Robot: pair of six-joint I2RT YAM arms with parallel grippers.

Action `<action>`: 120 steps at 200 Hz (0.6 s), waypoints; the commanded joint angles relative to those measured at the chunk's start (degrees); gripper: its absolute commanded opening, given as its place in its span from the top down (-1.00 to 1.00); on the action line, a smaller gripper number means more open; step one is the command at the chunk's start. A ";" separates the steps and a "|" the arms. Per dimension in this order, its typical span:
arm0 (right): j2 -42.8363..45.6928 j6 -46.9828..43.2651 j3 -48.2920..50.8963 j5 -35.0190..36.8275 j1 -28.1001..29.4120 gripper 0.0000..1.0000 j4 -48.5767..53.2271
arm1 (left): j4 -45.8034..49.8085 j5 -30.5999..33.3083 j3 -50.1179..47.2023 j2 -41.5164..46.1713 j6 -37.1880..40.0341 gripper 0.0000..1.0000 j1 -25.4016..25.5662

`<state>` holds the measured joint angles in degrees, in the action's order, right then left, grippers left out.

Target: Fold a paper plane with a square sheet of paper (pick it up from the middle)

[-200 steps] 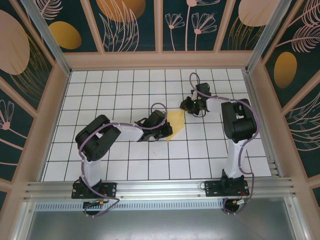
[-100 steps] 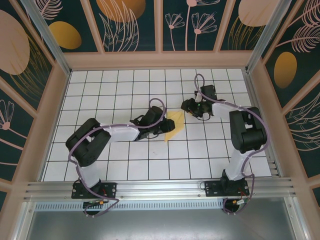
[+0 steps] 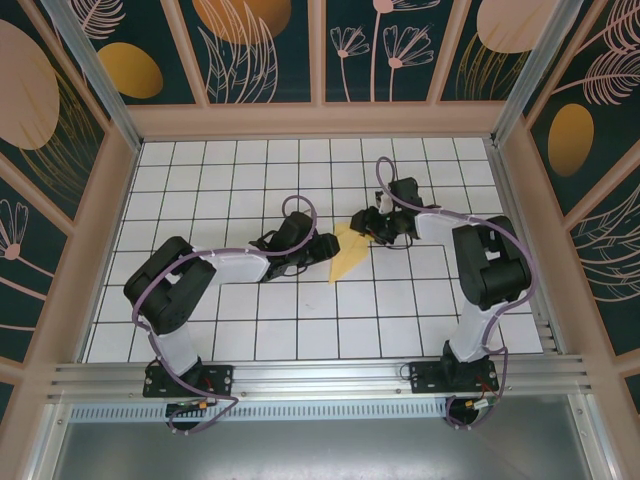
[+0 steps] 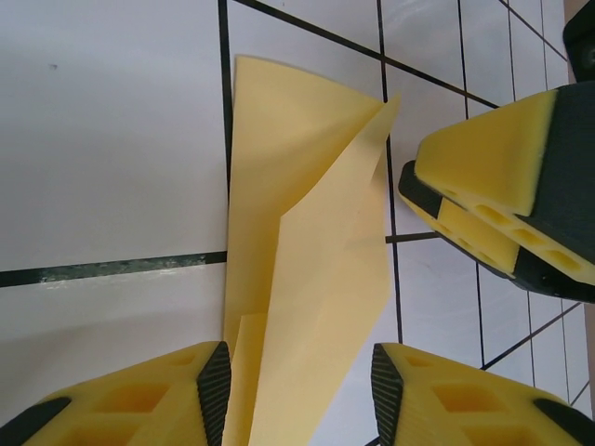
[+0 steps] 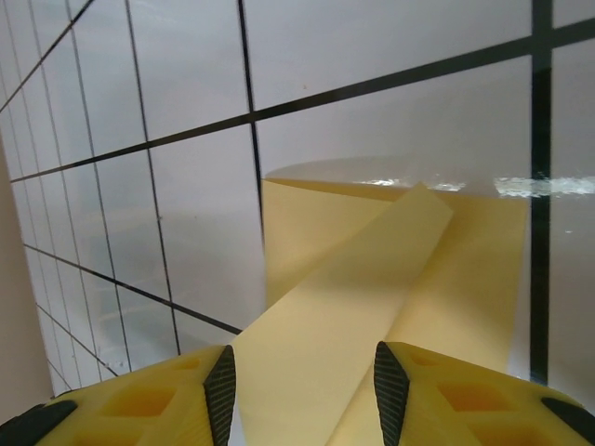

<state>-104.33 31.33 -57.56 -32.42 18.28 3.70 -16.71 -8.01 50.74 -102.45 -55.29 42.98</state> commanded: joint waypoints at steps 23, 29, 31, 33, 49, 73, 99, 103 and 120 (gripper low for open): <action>-2.41 1.09 -0.36 0.98 0.60 0.08 0.53 | -0.08 1.15 -0.90 0.14 -0.98 0.02 -0.99; -2.71 0.97 -0.49 0.52 0.74 0.08 0.32 | -0.08 1.11 -0.96 0.19 -0.96 0.01 -1.04; -2.78 0.94 -0.55 0.30 0.80 0.08 0.27 | -0.08 1.14 -0.96 0.20 -0.96 0.01 -1.05; -2.91 0.93 -0.58 -0.02 0.79 0.08 0.21 | -0.08 1.15 -0.96 0.23 -0.96 0.01 -1.12; -3.68 0.75 -0.97 -1.94 1.16 0.11 -0.27 | -0.18 1.22 -1.34 0.41 -1.17 -0.02 -1.32; -4.50 0.66 -1.33 -3.33 1.55 0.16 -0.78 | -0.45 1.24 -2.18 1.27 -1.35 -0.07 -1.80; -4.57 0.49 -0.90 -6.21 1.81 0.22 -2.66 | -1.50 0.61 -3.63 2.46 -1.67 -0.14 -2.59; -4.59 0.36 -0.80 -6.82 1.90 0.23 -3.02 | -1.72 0.40 -3.94 2.68 -1.78 -0.15 -2.80; -5.18 0.05 -0.74 -8.71 2.16 0.28 -3.70 | -3.44 -0.25 -5.88 3.85 -2.28 -0.26 -3.61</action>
<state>-108.03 31.86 -57.78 -36.60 19.68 2.31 -17.12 -7.49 47.27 -101.51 -56.31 40.56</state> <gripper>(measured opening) 0.378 0.593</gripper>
